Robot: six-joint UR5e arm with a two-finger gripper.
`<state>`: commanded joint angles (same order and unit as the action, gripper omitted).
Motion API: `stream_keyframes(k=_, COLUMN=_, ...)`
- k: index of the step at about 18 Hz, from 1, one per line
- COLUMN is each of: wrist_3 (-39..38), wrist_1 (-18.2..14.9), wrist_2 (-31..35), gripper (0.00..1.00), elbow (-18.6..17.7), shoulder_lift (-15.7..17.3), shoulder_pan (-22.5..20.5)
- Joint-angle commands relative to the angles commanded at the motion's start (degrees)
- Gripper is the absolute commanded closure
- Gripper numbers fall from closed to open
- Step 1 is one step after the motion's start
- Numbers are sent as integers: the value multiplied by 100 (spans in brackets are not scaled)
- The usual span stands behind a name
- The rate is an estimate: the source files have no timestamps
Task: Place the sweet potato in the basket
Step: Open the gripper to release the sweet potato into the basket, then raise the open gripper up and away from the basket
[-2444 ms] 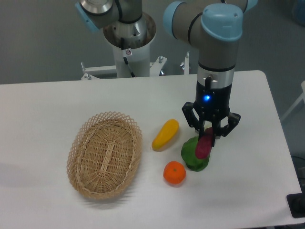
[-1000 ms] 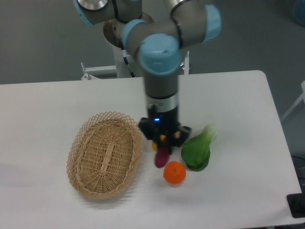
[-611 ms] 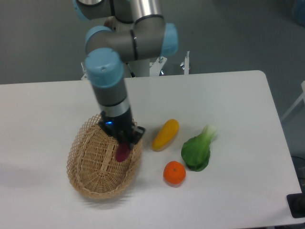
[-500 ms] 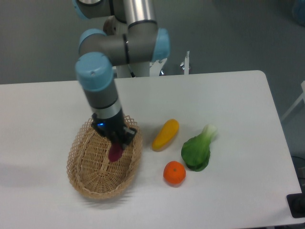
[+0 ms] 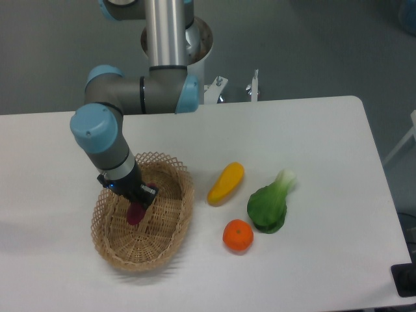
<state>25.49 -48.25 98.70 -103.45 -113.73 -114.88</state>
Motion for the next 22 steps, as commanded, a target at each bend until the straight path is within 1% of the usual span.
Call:
stream_keyframes(k=1, wrist_3=0, wrist_1=9, wrist_2=0, gripper=66, elbow=0, shoulder_lift=-9, shoulder_pan=0)
stream_keyframes(k=2, wrist_3=9, wrist_1=9, wrist_2=9, gripper=61, elbow=0, shoulder_lift=0, shoulder_pan=0)
stream_keyframes(k=3, wrist_3=9, wrist_1=9, wrist_2=9, gripper=49, elbow=17, shoulder_lift=17, shoulder_pan=0)
stream_keyframes(k=4, wrist_3=17, wrist_1=9, wrist_2=9, gripper=30, elbow=44, shoulder_lift=44, shoulder_pan=0)
stream_keyframes(k=5, wrist_3=44, wrist_1=0, wrist_2=26, gripper=7, elbow=70, shoulder_lift=79, shoulder_pan=0)
stream_keyframes(k=6, wrist_3=70, wrist_1=-9, wrist_2=70, gripper=0, elbow=97, shoulder_lift=140, shoulder_pan=0)
stream_keyframes(k=8, wrist_3=79, wrist_1=9, wrist_2=97, gripper=0, elbow=123, shoulder_lift=289, shoulder_pan=-26)
stream_keyframes(k=11, wrist_3=62, wrist_1=-35, wrist_2=132, gripper=0, elbow=368, shoulder_lift=474, shoulder_pan=-219)
stream_keyframes(k=12, wrist_3=70, wrist_1=-26, wrist_2=123, gripper=0, elbow=456, shoulder_lift=483, shoulder_pan=-289)
stream_keyframes(k=16, wrist_3=210, wrist_1=53, wrist_2=97, gripper=0, elbow=860, shoulder_lift=597, shoulder_pan=-965)
stream_keyframes(k=18, wrist_3=762, wrist_1=-61, wrist_2=105, gripper=0, elbow=1080, shoulder_lift=624, shoulder_pan=-1334)
stream_keyframes(k=20, wrist_3=1281, wrist_1=-105, wrist_2=97, gripper=0, elbow=1169, shoulder_lift=676, shoulder_pan=-1642)
stream_keyframes(k=21, wrist_3=1544, wrist_1=-210, wrist_2=88, gripper=0, elbow=1186, shoulder_lift=781, shoulder_pan=-1782)
stream_keyframes(k=22, wrist_3=1877, wrist_1=-402, wrist_2=62, gripper=0, elbow=1195, shoulder_lift=886, shoulder_pan=-1949)
